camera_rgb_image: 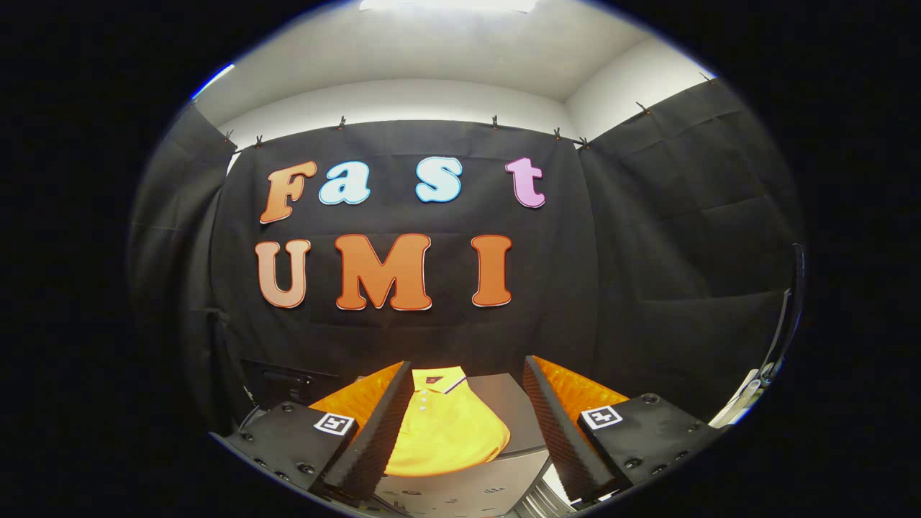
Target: Put the clothes into the washing machine and then close the washing machine lid.
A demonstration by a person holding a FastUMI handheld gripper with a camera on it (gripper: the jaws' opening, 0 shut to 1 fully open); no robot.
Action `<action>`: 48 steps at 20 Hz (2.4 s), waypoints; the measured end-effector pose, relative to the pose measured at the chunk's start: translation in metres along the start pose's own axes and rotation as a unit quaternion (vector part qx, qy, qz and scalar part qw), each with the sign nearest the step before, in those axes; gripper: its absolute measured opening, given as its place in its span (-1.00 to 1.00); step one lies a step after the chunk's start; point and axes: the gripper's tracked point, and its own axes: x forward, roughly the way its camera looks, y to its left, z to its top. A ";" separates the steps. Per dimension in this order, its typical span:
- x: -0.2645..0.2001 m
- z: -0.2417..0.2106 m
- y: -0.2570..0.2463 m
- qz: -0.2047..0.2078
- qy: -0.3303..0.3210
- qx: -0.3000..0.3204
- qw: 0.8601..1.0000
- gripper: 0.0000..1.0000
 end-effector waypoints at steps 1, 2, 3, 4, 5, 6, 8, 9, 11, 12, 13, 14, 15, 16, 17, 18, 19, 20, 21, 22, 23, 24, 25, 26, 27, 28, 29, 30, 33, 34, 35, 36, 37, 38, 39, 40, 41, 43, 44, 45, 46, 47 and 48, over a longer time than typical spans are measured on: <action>0.001 -0.001 -0.001 0.000 0.001 0.002 1.000 0.97; 0.001 -0.002 -0.002 0.000 0.000 0.004 1.000 0.97; 0.002 -0.001 -0.002 0.001 0.000 0.007 1.000 0.97; 0.002 -0.001 -0.002 0.002 0.000 0.009 1.000 0.97; 0.003 -0.001 -0.002 0.003 0.000 0.011 1.000 0.97; 0.004 -0.001 -0.001 0.004 0.001 0.011 1.000 0.97; 0.004 -0.002 0.000 0.007 0.004 0.012 1.000 0.97; 0.005 0.001 0.001 0.008 0.000 0.017 1.000 0.97; 0.006 0.008 0.002 0.010 -0.011 0.028 0.999 0.97; 0.006 0.010 0.003 0.011 -0.013 0.029 0.999 0.97; 0.008 0.010 0.001 0.008 -0.012 0.026 1.000 0.97; 0.009 0.009 -0.001 0.005 -0.010 0.018 1.000 0.97; 0.011 0.009 -0.001 0.003 -0.007 0.009 1.000 0.97; 0.014 0.008 0.000 0.003 -0.004 -0.001 1.000 0.97; 0.017 0.009 0.002 0.001 0.000 -0.010 1.000 0.97; 0.022 0.009 0.003 -0.001 0.004 -0.020 1.000 0.97; 0.028 0.010 0.001 -0.008 0.009 -0.030 0.999 0.97; 0.036 0.011 0.000 -0.014 0.014 -0.040 0.999 0.97; 0.044 0.011 0.005 -0.013 0.022 -0.051 0.998 0.97; 0.053 0.008 0.011 -0.005 0.032 -0.060 0.998 0.97; 0.065 0.006 0.021 0.007 0.039 -0.066 0.997 0.97; 0.078 0.002 0.031 0.023 0.044 -0.068 0.996 0.97; 0.091 -0.002 0.040 0.038 0.051 -0.064 0.996 0.97; 0.104 -0.008 0.051 0.053 0.062 -0.057 0.995 0.97; 0.120 -0.017 0.061 0.069 0.079 -0.051 0.993 0.97; 0.132 -0.029 0.071 0.084 0.103 -0.048 0.990 0.98; 0.145 -0.042 0.077 0.091 0.132 -0.046 0.986 0.98; 0.157 -0.055 0.082 0.091 0.158 -0.045 0.982 0.98; 0.184 -0.085 0.095 0.098 0.227 -0.040 0.968 0.98; 0.190 -0.099 0.098 0.101 0.256 -0.038 0.961 0.98; 0.198 -0.114 0.104 0.105 0.282 -0.033 0.953 0.98; 0.203 -0.125 0.108 0.110 0.302 -0.026 0.947 0.98; 0.206 -0.136 0.110 0.112 0.321 -0.023 0.940 0.99; 0.210 -0.146 0.110 0.110 0.335 -0.023 0.935 0.99; 0.215 -0.156 0.108 0.105 0.347 -0.029 0.932 0.99; 0.219 -0.165 0.106 0.099 0.355 -0.038 0.929 0.98; 0.222 -0.174 0.104 0.094 0.364 -0.046 0.926 0.98; 0.227 -0.192 0.100 0.089 0.375 -0.062 0.921 0.99; 0.230 -0.200 0.096 0.083 0.380 -0.070 0.918 0.99; 0.227 -0.209 0.092 0.082 0.388 -0.076 0.915 0.99; 0.224 -0.216 0.093 0.086 0.394 -0.071 0.912 0.99; 0.228 -0.216 0.096 0.089 0.386 -0.057 0.916 1.00; 0.227 -0.219 0.095 0.090 0.390 -0.043 0.916 0.96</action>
